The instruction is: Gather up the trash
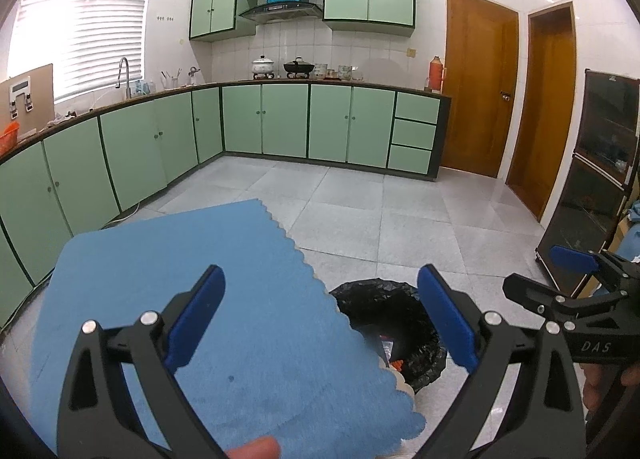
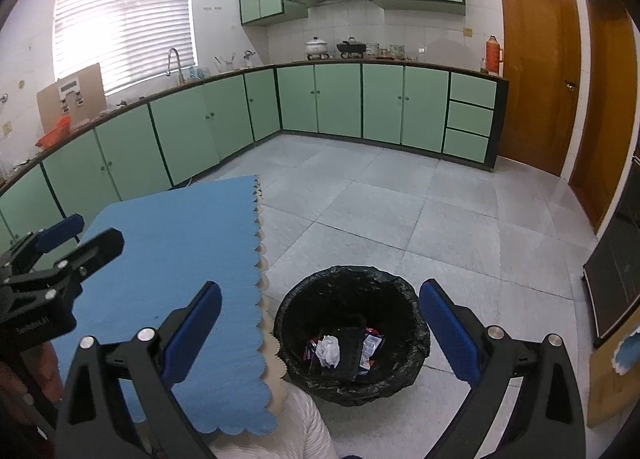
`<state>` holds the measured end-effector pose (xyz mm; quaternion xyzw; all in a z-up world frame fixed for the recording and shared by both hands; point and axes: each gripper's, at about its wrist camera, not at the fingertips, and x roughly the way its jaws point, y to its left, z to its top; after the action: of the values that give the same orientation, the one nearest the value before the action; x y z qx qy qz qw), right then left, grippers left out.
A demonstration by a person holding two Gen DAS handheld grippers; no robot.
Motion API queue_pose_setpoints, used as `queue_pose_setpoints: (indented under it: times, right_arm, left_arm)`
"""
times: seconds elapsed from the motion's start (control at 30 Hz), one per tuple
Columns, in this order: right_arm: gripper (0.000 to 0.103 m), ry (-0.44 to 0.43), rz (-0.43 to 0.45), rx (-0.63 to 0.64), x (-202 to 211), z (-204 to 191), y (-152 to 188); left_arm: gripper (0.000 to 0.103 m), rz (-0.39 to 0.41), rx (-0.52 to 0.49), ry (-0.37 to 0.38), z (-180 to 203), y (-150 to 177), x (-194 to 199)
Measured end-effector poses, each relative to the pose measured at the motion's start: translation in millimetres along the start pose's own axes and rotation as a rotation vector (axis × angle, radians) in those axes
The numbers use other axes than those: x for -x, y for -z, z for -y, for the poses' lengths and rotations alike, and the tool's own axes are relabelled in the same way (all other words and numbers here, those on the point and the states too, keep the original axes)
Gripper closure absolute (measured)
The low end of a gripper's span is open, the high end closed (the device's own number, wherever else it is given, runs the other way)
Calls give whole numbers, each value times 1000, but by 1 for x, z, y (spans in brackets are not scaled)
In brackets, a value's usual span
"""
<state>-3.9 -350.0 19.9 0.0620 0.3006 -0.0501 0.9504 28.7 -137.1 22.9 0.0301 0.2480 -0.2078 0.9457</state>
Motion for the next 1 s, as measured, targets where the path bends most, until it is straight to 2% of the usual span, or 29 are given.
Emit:
queue_pose_setpoints:
  times: [0.4,1.0]
  right_arm:
    - [6,-10,12,8,9,-9,1]
    - [6,-19,5,12,9,-20,0]
  left_arm:
    - [9,24,20,-14,-10,5,8]
    - [9,20,23,-24,-12,12,13]
